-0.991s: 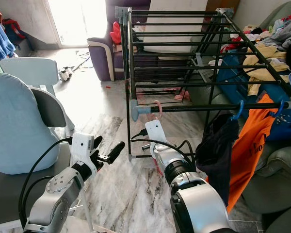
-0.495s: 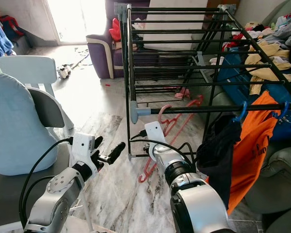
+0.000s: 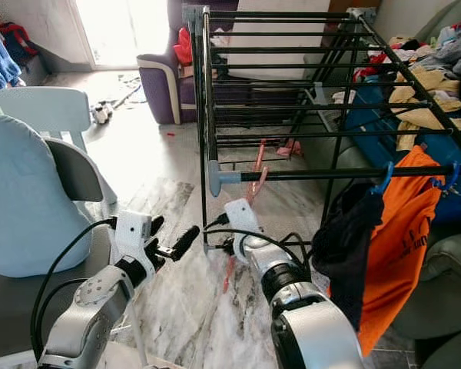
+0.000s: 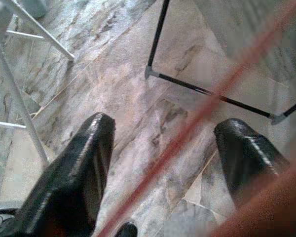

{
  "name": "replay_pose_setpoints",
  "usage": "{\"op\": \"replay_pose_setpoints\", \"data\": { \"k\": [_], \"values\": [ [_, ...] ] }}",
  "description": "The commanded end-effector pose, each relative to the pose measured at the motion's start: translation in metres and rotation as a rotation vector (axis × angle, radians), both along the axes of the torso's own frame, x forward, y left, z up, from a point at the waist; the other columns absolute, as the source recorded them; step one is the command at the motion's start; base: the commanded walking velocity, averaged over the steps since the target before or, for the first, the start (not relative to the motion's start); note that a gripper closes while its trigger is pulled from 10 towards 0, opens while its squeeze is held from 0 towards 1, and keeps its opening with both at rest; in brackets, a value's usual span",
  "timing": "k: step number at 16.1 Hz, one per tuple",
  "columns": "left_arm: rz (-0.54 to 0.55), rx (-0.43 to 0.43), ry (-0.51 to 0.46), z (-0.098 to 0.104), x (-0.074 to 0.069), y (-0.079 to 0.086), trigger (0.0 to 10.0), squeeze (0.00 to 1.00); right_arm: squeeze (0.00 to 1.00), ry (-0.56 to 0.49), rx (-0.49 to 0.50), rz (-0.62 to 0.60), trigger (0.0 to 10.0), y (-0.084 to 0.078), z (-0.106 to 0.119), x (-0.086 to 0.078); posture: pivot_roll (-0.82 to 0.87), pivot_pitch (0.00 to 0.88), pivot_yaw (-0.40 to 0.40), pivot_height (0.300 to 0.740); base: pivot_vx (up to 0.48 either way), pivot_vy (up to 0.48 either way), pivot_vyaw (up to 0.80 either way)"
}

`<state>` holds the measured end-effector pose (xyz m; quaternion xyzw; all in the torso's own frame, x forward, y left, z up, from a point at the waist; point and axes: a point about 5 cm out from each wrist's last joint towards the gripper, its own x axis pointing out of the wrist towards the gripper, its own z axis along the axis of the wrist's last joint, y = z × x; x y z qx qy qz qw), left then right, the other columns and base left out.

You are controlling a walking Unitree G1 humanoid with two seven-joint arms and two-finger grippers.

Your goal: Hang hanger

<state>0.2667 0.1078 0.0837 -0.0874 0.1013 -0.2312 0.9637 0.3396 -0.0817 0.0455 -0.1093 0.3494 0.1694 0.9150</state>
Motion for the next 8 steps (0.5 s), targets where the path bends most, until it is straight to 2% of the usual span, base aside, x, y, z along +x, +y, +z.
{"op": "replay_pose_setpoints", "data": {
  "k": [1, 8],
  "values": [
    [-0.009, 0.009, 0.002, 0.000, 0.000, -0.001, 10.0, 0.00, 1.00, -0.011, 0.013, 0.028, 10.0, 0.004, 0.003, 0.000, -0.03, 0.000, -0.037, 0.740, 0.000, 0.000, 0.00],
    [-0.009, 0.011, 0.006, 0.000, 0.001, -0.001, 10.0, 0.00, 1.00, -0.003, 0.067, 0.222, 10.0, 0.027, 0.001, -0.010, -0.04, 0.000, -0.032, 0.740, 0.000, 0.000, 0.00]
  ]
}}
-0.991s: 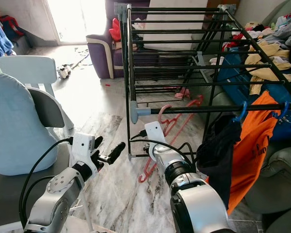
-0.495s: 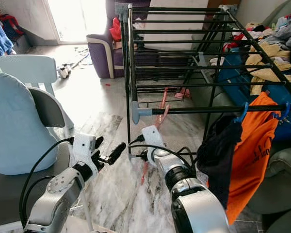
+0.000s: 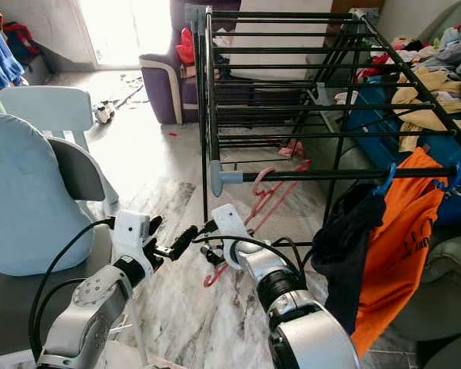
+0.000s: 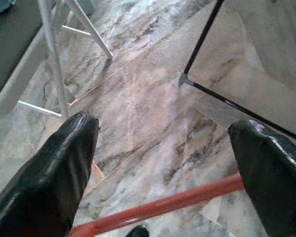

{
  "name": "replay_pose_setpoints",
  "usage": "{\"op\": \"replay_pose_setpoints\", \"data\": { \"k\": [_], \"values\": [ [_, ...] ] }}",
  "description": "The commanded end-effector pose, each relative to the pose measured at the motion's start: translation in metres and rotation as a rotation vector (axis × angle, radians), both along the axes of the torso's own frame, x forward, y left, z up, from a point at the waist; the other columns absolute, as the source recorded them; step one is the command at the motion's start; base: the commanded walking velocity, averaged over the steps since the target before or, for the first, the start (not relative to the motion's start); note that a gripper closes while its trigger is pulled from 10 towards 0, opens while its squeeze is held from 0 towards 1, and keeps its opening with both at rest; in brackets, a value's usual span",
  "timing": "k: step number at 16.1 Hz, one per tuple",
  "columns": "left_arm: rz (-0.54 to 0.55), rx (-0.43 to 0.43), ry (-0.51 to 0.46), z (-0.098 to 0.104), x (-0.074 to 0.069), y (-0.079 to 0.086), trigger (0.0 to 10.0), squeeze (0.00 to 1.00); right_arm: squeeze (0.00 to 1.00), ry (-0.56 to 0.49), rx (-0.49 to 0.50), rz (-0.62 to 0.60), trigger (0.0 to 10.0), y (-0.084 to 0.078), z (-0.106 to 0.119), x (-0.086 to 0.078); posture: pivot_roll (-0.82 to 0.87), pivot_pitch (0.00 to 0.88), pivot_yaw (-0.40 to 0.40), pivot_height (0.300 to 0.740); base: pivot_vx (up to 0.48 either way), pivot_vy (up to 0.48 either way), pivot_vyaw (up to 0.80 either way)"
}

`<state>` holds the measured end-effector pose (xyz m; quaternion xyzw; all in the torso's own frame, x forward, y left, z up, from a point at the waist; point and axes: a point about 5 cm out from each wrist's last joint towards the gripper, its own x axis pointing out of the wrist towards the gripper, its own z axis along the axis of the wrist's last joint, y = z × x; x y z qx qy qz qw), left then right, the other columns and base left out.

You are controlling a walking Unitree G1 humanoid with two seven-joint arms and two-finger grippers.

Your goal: Hang hanger

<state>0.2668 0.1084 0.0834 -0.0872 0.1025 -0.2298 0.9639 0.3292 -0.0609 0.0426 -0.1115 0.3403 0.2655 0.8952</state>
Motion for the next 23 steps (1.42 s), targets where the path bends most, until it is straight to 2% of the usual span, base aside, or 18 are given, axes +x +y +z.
{"op": "replay_pose_setpoints", "data": {
  "k": [1, 4, 6, 10, 12, 13, 17, 20, 23],
  "values": [
    [-0.012, 0.011, 0.004, 0.000, 0.001, -0.002, 10.0, 0.00, 1.00, -0.029, 0.006, 0.054, 10.0, 0.008, 0.005, 0.000, -0.04, 0.000, -0.033, 0.740, 0.000, 0.000, 0.00],
    [-0.009, 0.014, 0.001, 0.000, 0.002, -0.002, 10.0, 0.00, 1.00, -0.060, -0.014, 0.061, 10.0, 0.007, 0.007, 0.002, -0.04, 0.000, -0.033, 0.740, 0.000, 0.000, 0.00],
    [-0.013, 0.027, 0.000, 0.002, -0.001, -0.001, 10.0, 0.00, 1.00, -0.112, -0.047, 0.014, 10.0, -0.010, 0.012, 0.005, -0.04, 0.000, -0.032, 0.740, 0.000, 0.000, 0.00],
    [-0.080, 0.011, 0.024, 0.003, -0.012, -0.002, 10.0, 0.00, 1.00, -0.174, -0.060, -0.032, 10.0, -0.034, 0.019, -0.001, -0.04, 0.000, -0.021, 0.740, 0.000, 0.000, 0.00],
    [-0.118, 0.017, 0.030, 0.003, -0.014, -0.005, 10.0, 0.00, 1.00, -0.243, -0.100, -0.047, 10.0, -0.045, 0.027, -0.003, -0.05, 0.000, -0.009, 0.740, 0.000, 0.000, 0.00],
    [-0.141, 0.025, 0.035, 0.003, -0.015, -0.008, 10.0, 0.00, 1.00, -0.245, -0.106, -0.074, 10.0, -0.050, 0.029, -0.006, -0.05, 0.000, -0.002, 0.740, 0.000, 0.000, 0.00],
    [-0.175, 0.062, 0.033, 0.004, -0.012, -0.010, 10.0, 0.00, 1.00, -0.207, -0.111, -0.185, 10.0, -0.066, 0.028, -0.012, -0.06, 0.000, 0.019, 0.740, 0.000, 0.000, 0.00],
    [-0.186, 0.071, 0.040, 0.004, -0.011, -0.010, 10.0, 0.00, 1.00, -0.066, 0.013, -0.219, 10.0, -0.061, 0.021, -0.021, -0.06, 0.000, 0.023, 0.740, 0.000, 0.000, 0.00],
    [-0.183, 0.075, 0.043, 0.003, -0.011, -0.009, 10.0, 0.00, 1.00, -0.036, 0.034, -0.130, 10.0, -0.053, 0.019, -0.024, -0.06, 0.000, 0.020, 0.740, 0.000, 0.000, 0.00]
  ]
}}
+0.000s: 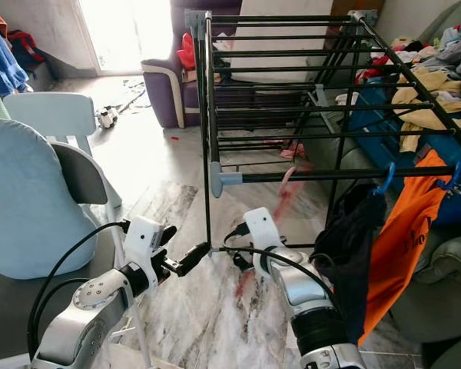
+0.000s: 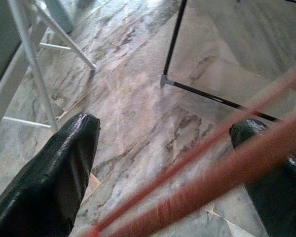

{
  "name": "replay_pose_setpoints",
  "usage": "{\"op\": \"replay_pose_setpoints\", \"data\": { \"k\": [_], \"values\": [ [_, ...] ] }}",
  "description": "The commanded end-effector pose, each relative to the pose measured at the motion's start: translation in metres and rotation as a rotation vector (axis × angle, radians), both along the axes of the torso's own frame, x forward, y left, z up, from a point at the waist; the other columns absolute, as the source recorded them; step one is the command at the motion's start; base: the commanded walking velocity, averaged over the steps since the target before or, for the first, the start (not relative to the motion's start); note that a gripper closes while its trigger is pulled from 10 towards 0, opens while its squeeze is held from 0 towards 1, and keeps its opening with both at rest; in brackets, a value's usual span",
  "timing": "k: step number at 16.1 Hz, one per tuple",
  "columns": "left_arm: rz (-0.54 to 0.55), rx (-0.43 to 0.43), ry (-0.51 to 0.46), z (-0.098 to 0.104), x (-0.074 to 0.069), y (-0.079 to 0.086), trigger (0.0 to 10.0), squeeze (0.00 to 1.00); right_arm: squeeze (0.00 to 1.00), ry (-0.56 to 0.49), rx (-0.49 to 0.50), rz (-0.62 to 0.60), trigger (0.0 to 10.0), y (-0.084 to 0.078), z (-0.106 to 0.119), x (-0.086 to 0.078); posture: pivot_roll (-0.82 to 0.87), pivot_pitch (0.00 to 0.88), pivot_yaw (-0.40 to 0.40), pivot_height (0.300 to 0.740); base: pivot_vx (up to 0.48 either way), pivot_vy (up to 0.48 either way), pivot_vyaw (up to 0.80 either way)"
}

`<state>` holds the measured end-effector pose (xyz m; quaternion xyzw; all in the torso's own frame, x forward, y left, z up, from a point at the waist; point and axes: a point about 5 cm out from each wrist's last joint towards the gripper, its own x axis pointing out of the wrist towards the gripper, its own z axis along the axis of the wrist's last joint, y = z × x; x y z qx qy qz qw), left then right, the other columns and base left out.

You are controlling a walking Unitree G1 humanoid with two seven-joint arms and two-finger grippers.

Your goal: Hang hanger

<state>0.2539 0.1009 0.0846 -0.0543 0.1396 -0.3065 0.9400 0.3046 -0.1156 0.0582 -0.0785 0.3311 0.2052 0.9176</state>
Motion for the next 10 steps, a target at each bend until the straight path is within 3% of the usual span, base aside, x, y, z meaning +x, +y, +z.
{"op": "replay_pose_setpoints", "data": {
  "k": [1, 6, 10],
  "values": [
    [-0.009, 0.015, -0.005, 0.002, 0.003, -0.001, 10.0, 0.00, 1.00, -0.003, 0.025, 0.082, 10.0, 0.011, 0.005, -0.001, -0.06, 0.000, 0.015, 0.740, 0.000, 0.000, 0.00],
    [0.002, 0.009, 0.000, 0.001, 0.003, -0.002, 10.0, 0.00, 1.00, -0.045, 0.071, 0.350, 10.0, 0.041, 0.017, -0.013, -0.05, 0.000, 0.008, 0.740, 0.000, 0.000, 0.00],
    [0.009, 0.003, 0.007, 0.000, 0.004, -0.003, 10.0, 0.00, 1.00, -0.053, 0.068, 0.504, 10.0, 0.045, 0.021, -0.022, -0.06, 0.000, 0.004, 0.740, 0.000, 0.000, 0.00]
  ]
}}
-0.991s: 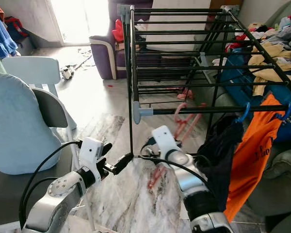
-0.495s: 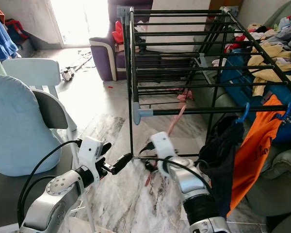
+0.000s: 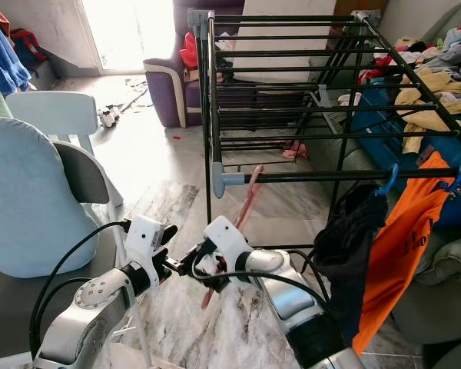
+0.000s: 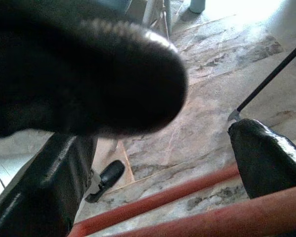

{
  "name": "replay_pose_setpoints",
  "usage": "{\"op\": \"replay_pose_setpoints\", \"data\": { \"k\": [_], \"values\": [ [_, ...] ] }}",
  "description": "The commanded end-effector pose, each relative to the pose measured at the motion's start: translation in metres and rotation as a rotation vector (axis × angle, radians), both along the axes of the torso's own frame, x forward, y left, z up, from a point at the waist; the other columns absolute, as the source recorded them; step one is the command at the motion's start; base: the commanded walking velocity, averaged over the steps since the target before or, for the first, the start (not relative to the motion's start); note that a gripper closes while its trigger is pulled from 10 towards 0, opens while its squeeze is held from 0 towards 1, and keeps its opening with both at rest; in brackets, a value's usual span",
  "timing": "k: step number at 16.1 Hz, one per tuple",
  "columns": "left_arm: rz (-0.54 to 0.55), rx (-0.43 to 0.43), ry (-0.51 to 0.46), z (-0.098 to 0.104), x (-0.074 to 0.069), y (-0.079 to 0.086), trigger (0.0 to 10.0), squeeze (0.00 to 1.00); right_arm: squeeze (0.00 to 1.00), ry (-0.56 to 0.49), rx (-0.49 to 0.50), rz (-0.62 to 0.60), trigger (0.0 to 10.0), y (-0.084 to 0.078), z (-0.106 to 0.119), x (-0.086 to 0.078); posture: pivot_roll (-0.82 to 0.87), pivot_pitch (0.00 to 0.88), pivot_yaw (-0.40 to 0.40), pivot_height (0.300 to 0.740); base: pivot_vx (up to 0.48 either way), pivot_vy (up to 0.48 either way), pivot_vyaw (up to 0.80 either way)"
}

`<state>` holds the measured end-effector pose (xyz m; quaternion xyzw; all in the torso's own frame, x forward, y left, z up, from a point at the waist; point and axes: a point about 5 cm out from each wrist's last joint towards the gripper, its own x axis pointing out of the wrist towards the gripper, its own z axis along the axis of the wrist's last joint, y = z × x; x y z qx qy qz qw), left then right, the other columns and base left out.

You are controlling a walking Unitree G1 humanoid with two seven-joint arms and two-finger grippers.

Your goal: Hang hanger

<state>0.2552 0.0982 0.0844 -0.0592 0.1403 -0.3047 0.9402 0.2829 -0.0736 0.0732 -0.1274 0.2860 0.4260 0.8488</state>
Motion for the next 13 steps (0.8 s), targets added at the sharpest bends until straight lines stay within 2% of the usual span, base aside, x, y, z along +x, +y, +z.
{"op": "replay_pose_setpoints", "data": {
  "k": [1, 9, 12, 13],
  "values": [
    [0.004, 0.011, 0.003, 0.000, 0.003, -0.001, 10.0, 0.00, 1.00, -0.033, 0.001, 0.030, 10.0, 0.002, 0.006, 0.000, -0.06, 0.000, 0.002, 0.740, 0.000, 0.000, 0.00],
    [0.009, 0.007, 0.006, -0.001, 0.004, -0.002, 10.0, 0.00, 1.00, -0.016, 0.008, 0.184, 10.0, 0.005, 0.002, -0.013, -0.06, 0.000, -0.001, 0.740, 0.000, 0.000, 0.00],
    [0.005, 0.010, 0.005, -0.001, 0.004, -0.003, 10.0, 0.00, 1.00, -0.052, -0.050, 0.157, 10.0, -0.005, -0.001, -0.008, -0.06, 0.000, -0.002, 0.740, 0.000, 0.000, 0.00],
    [0.006, 0.011, 0.004, -0.001, 0.005, -0.003, 10.0, 0.00, 1.00, -0.075, -0.081, 0.114, 10.0, -0.012, -0.002, -0.003, -0.06, 0.000, -0.002, 0.740, 0.000, 0.000, 0.00]
  ]
}}
